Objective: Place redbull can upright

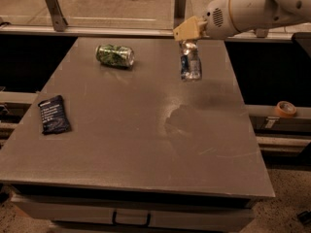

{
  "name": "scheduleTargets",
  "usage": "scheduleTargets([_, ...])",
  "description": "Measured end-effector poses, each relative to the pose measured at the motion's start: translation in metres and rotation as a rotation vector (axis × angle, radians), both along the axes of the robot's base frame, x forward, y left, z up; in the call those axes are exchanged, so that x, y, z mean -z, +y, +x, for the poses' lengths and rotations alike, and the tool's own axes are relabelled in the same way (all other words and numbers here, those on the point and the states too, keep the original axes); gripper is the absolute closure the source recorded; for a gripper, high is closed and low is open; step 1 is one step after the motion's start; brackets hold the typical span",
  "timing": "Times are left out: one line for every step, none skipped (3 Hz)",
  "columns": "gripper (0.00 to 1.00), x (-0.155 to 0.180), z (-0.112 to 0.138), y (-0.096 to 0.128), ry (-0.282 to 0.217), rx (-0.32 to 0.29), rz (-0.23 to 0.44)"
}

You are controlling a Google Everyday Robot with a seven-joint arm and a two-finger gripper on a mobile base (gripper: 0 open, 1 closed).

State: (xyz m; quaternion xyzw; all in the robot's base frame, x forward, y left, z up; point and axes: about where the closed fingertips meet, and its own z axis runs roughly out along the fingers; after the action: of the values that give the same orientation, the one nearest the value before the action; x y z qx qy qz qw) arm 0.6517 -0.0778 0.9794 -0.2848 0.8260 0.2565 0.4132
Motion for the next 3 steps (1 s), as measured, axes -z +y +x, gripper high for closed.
scheduleTargets([1.0, -0.017, 0.006, -0.007, -0.169, -0.007, 0.097])
scheduleTargets([1.0, -0.02, 0.005, -0.013, -0.335, 0.012, 0.16])
scheduleTargets([1.0, -0.049, 0.004, 0.0, -0.455, 0.004, 0.154])
